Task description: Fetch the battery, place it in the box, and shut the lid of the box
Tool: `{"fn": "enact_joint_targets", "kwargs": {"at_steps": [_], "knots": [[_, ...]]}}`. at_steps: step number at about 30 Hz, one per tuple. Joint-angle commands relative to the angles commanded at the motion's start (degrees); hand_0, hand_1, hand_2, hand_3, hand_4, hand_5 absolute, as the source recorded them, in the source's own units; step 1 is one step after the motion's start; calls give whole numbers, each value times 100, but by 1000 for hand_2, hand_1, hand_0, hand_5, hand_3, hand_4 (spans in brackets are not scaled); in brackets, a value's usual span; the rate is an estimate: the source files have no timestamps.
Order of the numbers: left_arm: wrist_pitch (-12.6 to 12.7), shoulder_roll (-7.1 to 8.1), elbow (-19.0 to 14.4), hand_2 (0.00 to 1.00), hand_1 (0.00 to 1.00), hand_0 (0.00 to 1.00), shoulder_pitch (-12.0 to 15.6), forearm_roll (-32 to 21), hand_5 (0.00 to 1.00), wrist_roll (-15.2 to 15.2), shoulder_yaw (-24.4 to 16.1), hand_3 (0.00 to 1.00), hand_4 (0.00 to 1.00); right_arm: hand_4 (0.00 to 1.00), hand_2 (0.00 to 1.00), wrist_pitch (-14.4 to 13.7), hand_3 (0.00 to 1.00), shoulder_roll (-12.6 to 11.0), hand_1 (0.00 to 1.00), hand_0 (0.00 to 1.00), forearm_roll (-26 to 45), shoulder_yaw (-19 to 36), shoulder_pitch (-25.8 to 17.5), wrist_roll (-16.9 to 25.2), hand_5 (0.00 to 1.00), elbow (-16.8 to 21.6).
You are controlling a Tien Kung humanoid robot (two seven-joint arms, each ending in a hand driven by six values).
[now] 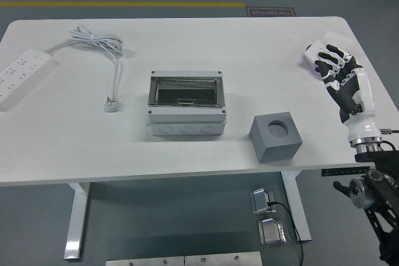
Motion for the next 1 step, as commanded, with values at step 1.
{"fn": "enact_joint_targets", "kwargs": {"at_steps": [1], "knots": [[0,3,0,609,677,625,6,-6,150,-2,1,609,637,662,575,3,734,-5,560,539,-13,4,-2,-8,306,5]]}}
